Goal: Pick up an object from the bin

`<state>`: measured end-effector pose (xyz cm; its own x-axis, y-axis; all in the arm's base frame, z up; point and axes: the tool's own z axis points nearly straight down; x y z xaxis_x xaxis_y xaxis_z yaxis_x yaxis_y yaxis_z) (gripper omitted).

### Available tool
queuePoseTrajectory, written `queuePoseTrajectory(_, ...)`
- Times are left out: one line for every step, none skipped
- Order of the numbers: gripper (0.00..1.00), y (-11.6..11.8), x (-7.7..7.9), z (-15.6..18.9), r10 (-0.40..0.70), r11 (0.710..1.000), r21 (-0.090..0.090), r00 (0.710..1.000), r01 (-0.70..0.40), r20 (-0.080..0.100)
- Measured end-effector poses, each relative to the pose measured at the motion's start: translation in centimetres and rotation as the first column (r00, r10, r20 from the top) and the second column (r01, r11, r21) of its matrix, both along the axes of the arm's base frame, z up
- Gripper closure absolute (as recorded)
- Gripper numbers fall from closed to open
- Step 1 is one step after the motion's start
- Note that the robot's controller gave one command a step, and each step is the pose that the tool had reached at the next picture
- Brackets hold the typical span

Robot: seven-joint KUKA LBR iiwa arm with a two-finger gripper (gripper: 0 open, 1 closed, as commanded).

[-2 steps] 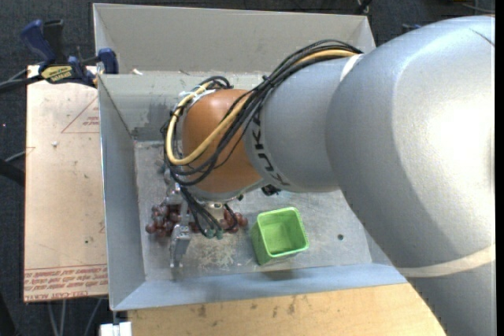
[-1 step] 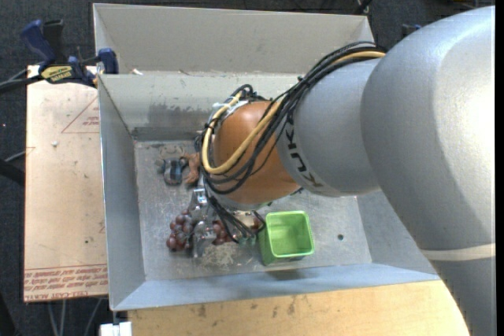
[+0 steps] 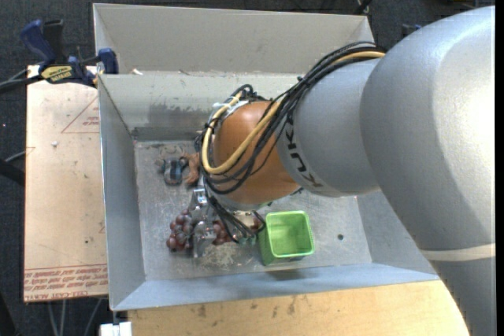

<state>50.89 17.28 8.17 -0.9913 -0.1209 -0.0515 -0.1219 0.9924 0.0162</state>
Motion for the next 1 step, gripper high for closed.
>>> queuePoseTrajectory(1.0,0.18,0.42,12.94,-0.042,0.999,-0.021,0.998,0.042,-0.047)
